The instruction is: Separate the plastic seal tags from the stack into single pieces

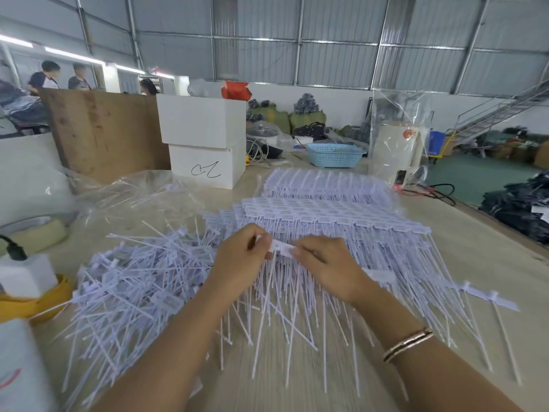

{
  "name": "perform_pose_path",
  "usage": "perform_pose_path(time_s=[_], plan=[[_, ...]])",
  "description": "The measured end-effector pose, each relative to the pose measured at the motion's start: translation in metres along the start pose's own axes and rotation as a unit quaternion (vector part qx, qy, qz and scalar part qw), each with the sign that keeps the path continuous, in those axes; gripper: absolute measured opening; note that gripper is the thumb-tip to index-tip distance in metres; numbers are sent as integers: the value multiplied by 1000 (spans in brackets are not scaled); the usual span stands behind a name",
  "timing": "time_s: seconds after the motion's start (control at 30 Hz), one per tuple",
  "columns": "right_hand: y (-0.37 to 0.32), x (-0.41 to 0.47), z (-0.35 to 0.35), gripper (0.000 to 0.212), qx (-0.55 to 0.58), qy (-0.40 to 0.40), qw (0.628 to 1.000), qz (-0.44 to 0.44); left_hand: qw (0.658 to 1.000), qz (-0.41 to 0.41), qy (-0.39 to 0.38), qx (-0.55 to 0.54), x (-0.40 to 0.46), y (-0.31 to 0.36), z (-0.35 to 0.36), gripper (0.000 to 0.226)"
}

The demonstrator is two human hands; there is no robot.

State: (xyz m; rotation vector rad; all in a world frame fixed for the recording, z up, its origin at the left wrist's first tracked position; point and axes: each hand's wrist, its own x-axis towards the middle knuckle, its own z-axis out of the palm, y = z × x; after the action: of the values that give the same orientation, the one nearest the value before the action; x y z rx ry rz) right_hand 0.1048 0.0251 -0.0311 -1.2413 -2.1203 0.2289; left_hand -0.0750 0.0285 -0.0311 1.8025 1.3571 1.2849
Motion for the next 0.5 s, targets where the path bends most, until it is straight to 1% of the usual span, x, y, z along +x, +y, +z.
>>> perform_pose_path(time_s=[0.03,0.1,0.17,0.23,0.33,0.4,0.43,0.5], plan=[[3,0,0,23,-10,-10,1000,7,1000,-10,0,-4,1,0,-1,24],[0,-2,3,30,30,-19,999,12,999,-17,-24,11,-1,-1,2,27],[-4,-3,6,28,81,-19,997,3,998,-25,-50,23,-3,1,6,23],[-6,-2,7,22,122,-18,992,-1,998,-25,-50,12,-4,2,7,20],[-6,-3,12,13,132,-13,991,-4,998,-38,-45,-17,-4,4,4,23],[-6,-2,17,11,107,10,994,-10,994,-79,-39,-65,-6,5,6,24],[-7,-1,19,12,94,32,995,-17,988,-111,-28,-105,-7,6,8,24],[-9,0,21,17,80,85,993,-33,959,-181,20,-219,-4,9,7,22]])
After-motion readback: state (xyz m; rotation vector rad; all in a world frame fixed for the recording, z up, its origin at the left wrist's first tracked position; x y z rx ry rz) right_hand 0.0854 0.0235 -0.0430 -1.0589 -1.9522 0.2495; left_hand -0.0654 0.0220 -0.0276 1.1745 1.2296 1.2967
